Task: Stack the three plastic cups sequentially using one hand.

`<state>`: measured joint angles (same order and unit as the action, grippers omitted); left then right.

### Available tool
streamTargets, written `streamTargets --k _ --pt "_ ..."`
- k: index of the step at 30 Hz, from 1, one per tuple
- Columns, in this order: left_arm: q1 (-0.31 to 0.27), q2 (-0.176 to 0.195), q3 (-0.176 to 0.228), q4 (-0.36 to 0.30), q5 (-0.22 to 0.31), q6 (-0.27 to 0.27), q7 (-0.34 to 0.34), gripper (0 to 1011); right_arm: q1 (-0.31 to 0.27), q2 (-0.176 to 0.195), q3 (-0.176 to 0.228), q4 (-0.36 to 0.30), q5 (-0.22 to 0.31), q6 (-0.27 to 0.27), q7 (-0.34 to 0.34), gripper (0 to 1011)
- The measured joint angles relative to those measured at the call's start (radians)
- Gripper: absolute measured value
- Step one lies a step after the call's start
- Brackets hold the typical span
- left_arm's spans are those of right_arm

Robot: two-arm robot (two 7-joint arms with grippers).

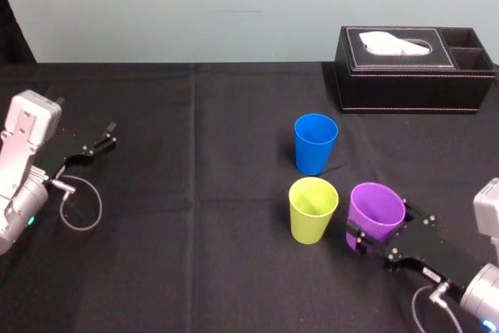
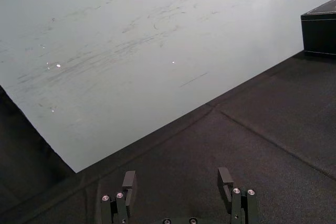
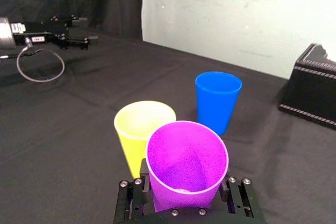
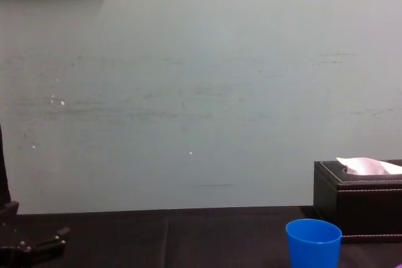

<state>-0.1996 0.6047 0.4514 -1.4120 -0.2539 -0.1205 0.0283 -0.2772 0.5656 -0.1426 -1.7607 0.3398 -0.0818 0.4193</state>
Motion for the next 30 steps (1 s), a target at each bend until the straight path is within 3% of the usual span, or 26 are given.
streamTargets --k 8,14,22,30 --pt "0.000 0.000 0.000 0.000 0.000 0.000 0.000 1011 0.018 0.027 0.041 -0.053 0.013 0.034 0.000 726" --pt "0.000 0.000 0.000 0.000 0.000 0.000 0.000 1011 0.079 0.032 0.043 -0.060 0.032 0.089 0.000 724" --pt "0.000 0.000 0.000 0.000 0.000 0.000 0.000 1011 0.194 0.023 0.003 -0.042 0.043 0.168 -0.004 726" --pt "0.000 0.000 0.000 0.000 0.000 0.000 0.000 1011 0.353 -0.013 -0.067 0.028 0.030 0.235 -0.018 724"
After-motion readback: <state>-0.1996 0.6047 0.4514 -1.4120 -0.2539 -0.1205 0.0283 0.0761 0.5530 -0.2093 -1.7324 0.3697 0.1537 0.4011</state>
